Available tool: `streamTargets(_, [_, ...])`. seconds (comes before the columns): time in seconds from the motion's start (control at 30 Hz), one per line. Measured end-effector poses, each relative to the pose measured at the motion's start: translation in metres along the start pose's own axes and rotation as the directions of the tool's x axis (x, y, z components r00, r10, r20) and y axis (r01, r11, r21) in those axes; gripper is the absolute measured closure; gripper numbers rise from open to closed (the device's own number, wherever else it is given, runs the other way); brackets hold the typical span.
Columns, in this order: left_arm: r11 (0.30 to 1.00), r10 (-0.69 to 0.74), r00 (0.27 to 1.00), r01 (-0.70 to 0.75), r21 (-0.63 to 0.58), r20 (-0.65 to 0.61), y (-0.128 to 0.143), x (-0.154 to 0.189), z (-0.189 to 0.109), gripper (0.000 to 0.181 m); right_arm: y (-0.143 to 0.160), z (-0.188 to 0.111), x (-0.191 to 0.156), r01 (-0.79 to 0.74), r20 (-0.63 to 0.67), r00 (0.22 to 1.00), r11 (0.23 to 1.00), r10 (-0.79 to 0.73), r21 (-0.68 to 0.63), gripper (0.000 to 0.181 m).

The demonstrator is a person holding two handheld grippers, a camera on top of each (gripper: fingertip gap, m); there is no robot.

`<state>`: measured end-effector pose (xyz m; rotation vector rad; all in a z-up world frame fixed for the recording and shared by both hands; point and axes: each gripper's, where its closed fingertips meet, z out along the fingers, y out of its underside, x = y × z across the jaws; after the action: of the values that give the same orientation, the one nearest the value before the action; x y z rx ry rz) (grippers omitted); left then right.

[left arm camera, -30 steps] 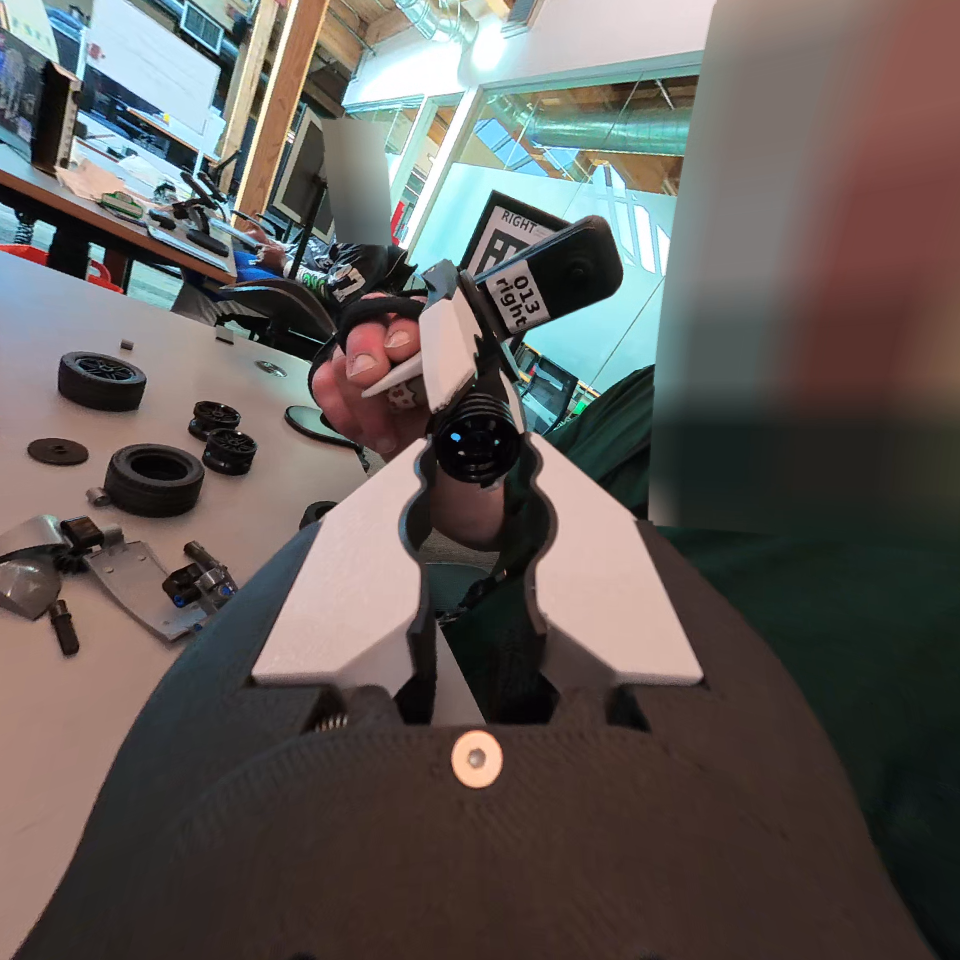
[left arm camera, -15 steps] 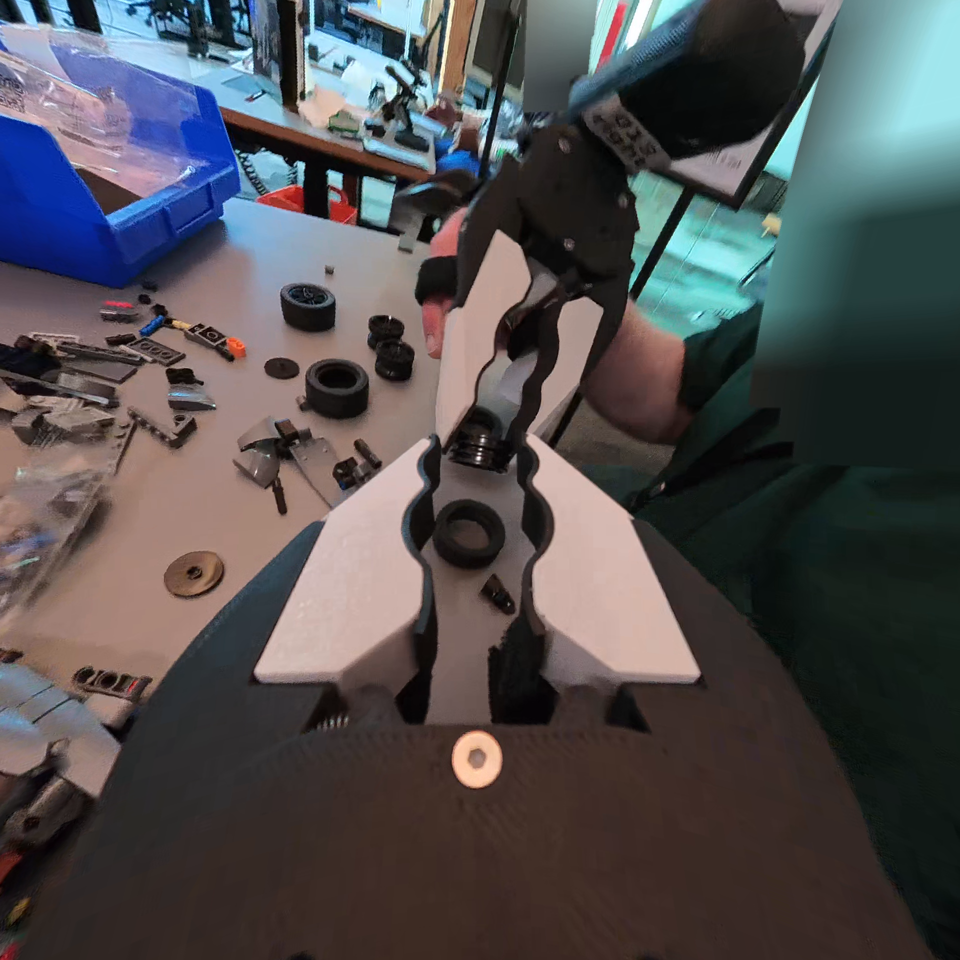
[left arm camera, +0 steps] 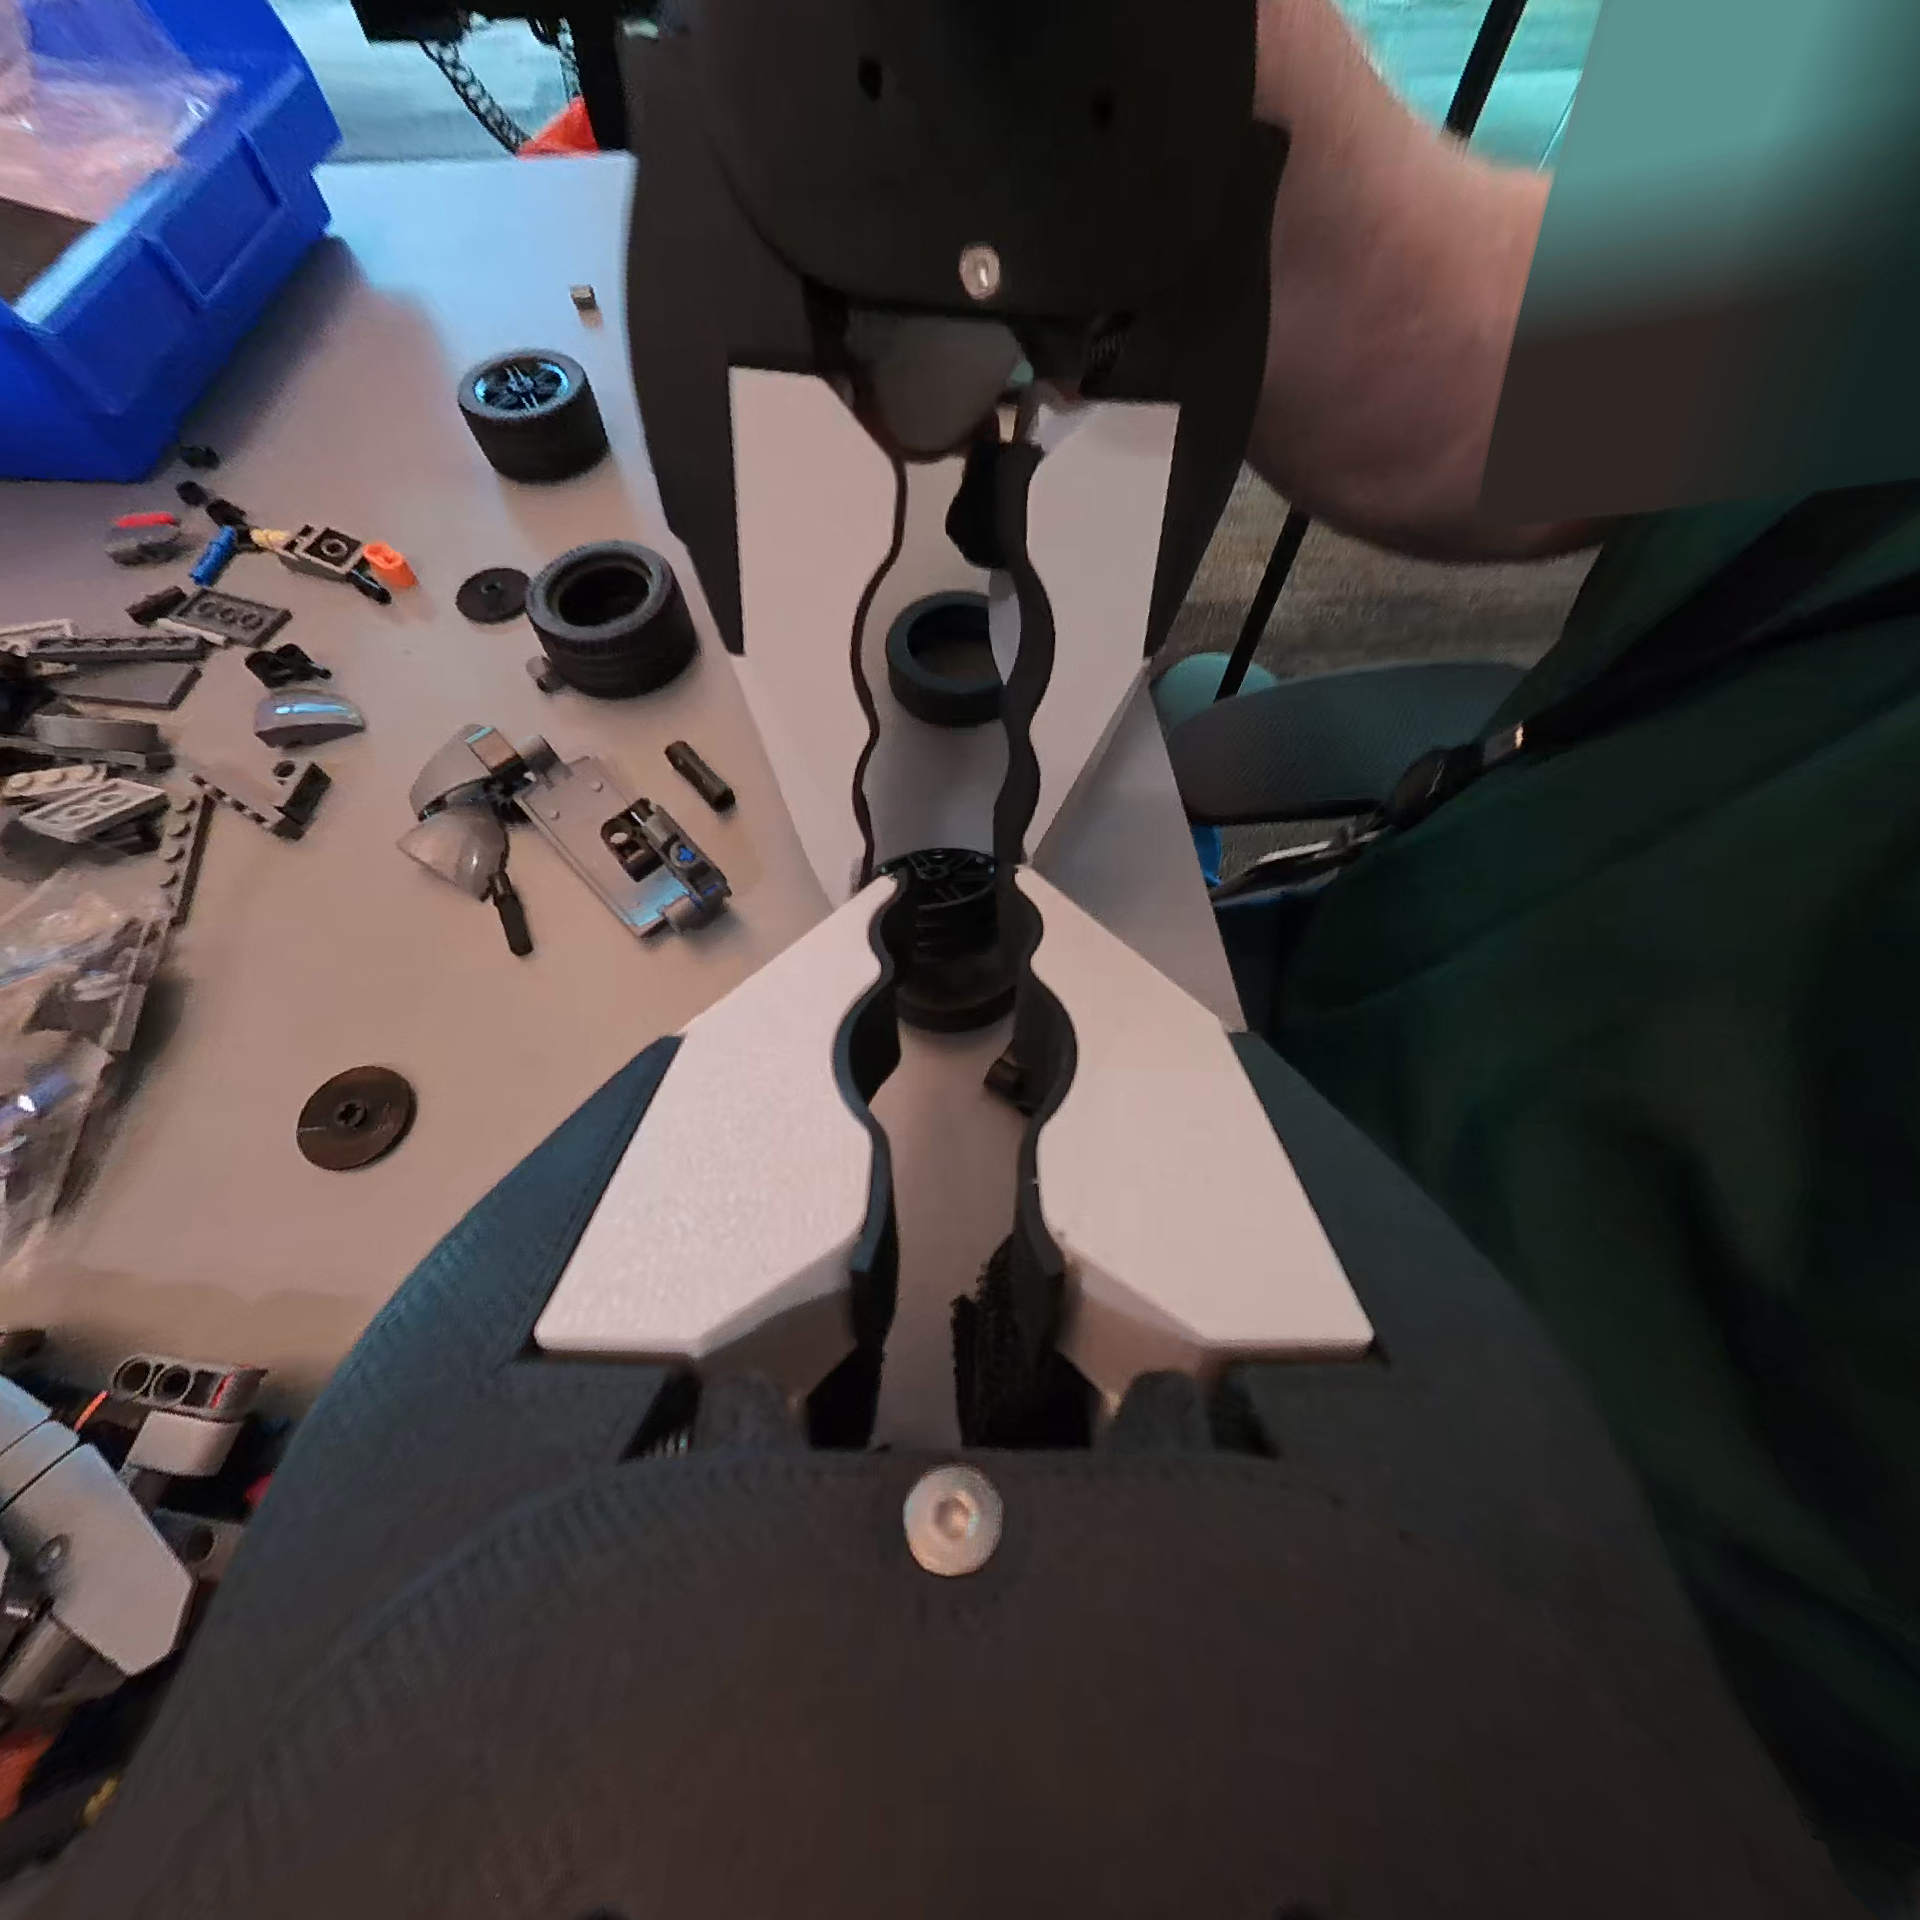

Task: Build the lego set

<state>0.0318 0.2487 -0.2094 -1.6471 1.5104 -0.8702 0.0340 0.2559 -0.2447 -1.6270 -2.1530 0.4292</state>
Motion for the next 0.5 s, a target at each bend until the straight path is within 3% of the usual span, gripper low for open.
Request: streamTargets(0.5, [0.994, 0.044, 0.999, -0.042, -0.100, 0.019, 0.018, -0.002, 0.012, 0.176, 0.001, 0.000, -0.006, -0.041, 0.071, 0.997, 0.999, 0.043, -0.027, 0.146])
